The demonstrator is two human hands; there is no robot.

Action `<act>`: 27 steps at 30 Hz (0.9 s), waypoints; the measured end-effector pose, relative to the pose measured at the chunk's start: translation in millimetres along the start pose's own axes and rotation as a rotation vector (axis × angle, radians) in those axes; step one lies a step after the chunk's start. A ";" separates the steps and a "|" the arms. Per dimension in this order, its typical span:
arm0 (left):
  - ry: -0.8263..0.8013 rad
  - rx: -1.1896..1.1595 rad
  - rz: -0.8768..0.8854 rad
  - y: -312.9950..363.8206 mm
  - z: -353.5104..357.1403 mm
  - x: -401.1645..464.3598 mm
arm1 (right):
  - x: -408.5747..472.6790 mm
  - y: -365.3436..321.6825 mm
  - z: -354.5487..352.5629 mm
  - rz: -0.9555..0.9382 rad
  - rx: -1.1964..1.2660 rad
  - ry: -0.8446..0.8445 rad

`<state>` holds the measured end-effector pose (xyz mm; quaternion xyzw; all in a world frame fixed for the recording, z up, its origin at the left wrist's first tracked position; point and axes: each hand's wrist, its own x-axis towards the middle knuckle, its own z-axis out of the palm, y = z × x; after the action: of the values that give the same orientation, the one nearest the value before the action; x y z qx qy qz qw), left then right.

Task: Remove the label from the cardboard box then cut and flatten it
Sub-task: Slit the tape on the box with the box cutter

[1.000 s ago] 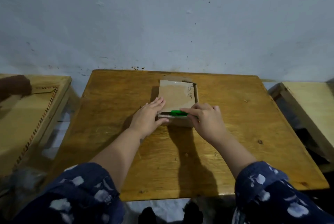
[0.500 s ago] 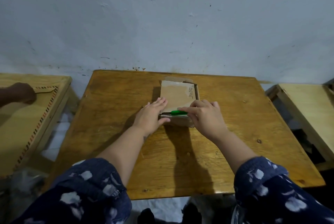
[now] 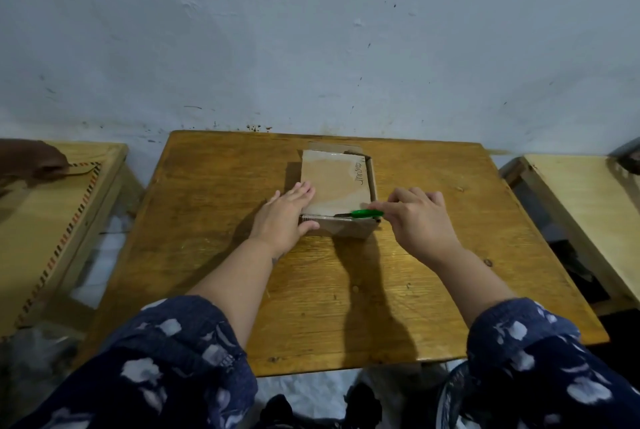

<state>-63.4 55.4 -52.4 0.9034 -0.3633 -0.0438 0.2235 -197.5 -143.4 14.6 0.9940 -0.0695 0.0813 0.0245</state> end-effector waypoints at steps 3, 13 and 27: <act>0.002 0.024 0.009 -0.8 0.8 0.0 | -6.5 12.9 -4.3 0.046 -0.021 -0.008; -0.030 0.051 0.015 0.0 0.4 -2.4 | -23.6 41.9 -8.8 0.302 0.134 -0.071; -0.028 0.140 -0.084 42.3 19.4 43.1 | 6.7 71.2 27.3 1.087 1.061 -0.175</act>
<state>-63.5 -7.8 -47.8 0.9307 -0.3301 -0.0400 0.1524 -196.8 -216.4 -8.6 0.7013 -0.5022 0.0254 -0.5053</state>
